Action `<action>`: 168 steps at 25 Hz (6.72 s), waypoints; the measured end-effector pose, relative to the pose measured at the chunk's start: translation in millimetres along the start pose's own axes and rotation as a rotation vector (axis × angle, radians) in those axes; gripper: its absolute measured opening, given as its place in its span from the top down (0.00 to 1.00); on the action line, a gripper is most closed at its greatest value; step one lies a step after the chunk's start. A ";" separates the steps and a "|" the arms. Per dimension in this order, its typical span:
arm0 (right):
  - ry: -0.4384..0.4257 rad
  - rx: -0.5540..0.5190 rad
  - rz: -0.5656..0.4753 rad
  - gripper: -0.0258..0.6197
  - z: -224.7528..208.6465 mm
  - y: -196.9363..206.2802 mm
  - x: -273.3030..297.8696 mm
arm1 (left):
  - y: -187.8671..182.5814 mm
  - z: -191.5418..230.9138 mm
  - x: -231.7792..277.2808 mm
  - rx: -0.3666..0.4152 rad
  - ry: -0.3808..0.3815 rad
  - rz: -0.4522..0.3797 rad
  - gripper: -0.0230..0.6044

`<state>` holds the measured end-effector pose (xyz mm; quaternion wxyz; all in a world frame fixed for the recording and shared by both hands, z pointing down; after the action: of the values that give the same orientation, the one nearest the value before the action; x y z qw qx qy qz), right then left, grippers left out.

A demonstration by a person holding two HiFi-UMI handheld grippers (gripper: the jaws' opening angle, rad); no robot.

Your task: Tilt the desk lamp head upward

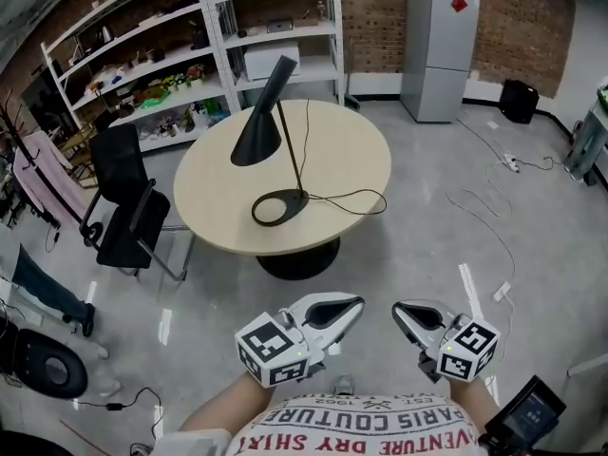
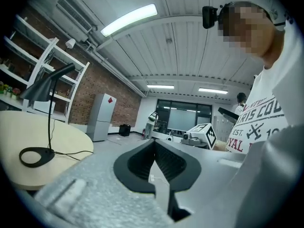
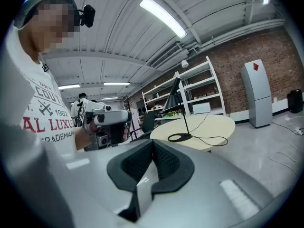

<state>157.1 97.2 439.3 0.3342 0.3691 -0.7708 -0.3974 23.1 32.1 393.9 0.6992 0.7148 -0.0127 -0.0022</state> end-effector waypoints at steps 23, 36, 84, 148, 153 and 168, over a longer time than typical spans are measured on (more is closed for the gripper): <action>-0.166 -0.065 0.067 0.92 -80.0 -96.5 172.7 | 12.8 202.0 -54.9 -0.127 -0.391 -0.076 0.96; -0.246 -0.099 0.109 0.88 -136.3 -147.6 271.1 | 47.8 312.9 -74.4 -0.377 -0.539 -0.149 0.71; -0.271 -0.308 0.177 0.87 -180.2 -152.0 450.1 | 61.1 377.8 -74.4 -0.856 -0.370 -0.764 0.88; -0.218 -0.311 0.158 0.89 -188.6 -148.4 461.2 | -33.5 402.9 -144.9 -0.583 -0.583 -0.735 0.92; -0.216 -0.307 0.164 0.89 -187.8 -145.8 463.0 | -51.9 404.5 -150.5 -0.514 -0.606 -0.717 0.93; -0.210 -0.350 0.191 0.89 -181.1 -131.6 466.4 | -109.1 399.6 -168.8 -0.301 -0.640 -0.649 0.95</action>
<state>108.3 -412.5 513.1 0.3472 0.1873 -0.7521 -0.5279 -152.4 -361.3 273.5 0.7191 0.5362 -0.0030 -0.4420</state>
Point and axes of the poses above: the fingertips, and each gripper's own axes: x forward along the fingers, z to its left, y out of its underside, the point moved 5 cm from there along -x, backward along the fingers, and after that the axes turned 15 degrees about x, right-handed, at the moved point
